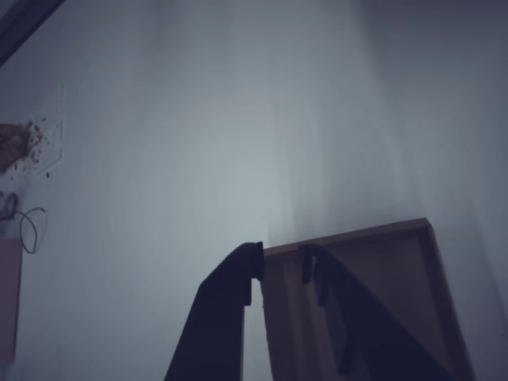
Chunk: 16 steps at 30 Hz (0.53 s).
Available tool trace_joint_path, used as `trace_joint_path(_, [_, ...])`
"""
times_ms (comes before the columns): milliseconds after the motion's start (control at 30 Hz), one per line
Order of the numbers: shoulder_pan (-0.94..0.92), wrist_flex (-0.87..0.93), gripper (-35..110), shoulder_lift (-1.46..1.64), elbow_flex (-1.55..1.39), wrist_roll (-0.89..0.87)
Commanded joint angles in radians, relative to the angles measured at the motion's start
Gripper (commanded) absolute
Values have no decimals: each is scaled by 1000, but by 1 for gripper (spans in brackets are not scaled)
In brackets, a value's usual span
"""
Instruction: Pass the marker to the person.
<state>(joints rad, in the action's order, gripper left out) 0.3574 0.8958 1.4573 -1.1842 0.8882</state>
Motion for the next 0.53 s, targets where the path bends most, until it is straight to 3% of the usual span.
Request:
trace_joint_path(0, [-6, -9, 9, 94, 14, 9])
trace_joint_path(500, [-9, -14, 9, 98, 5, 9])
